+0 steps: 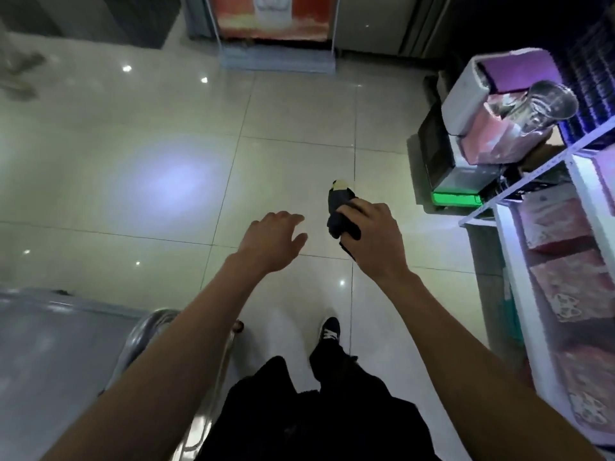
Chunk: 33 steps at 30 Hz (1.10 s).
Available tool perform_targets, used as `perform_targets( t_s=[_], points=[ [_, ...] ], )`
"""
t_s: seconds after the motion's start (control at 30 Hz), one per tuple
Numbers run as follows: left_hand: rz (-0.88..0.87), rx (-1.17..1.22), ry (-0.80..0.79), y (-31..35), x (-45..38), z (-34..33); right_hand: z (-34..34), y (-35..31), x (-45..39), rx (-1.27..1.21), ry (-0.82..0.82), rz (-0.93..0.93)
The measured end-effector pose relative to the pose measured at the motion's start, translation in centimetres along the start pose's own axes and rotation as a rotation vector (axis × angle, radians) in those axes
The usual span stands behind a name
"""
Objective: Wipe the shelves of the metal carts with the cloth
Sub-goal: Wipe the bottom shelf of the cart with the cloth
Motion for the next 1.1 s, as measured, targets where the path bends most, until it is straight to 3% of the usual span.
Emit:
perform_targets(
  t_s=[0.13,0.5,0.83,1.1],
  points=[
    [0.160,0.068,0.050,-4.6,-2.2,2.3,-1.8,-3.6,-8.2,-0.019,-0.057,0.233],
    [0.649,0.322,0.243,-24.4,-1.3,4.9,-14.4,-19.7,-22.4,-0.088,-0.341,0.589],
    [0.943,0.378,0.392,-37.7,3.7,9.7,-21.9,-36.9,-28.3,-0.078,-0.508,0.865],
    [1.256,0.574,0.415,-46.1,7.5,6.9,-30.6,-48.2,-31.5,-0.072,-0.674,1.123]
  ],
)
Point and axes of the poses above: each hand's wrist, its own x-axis away from the middle knuckle, its own z-axis out of the back of the hand, y = z × x, the point moved 9 cm from there along -x, towards the middle knuckle, and after that the axes turned 5 degrees about -z, right-handed, at the moved point
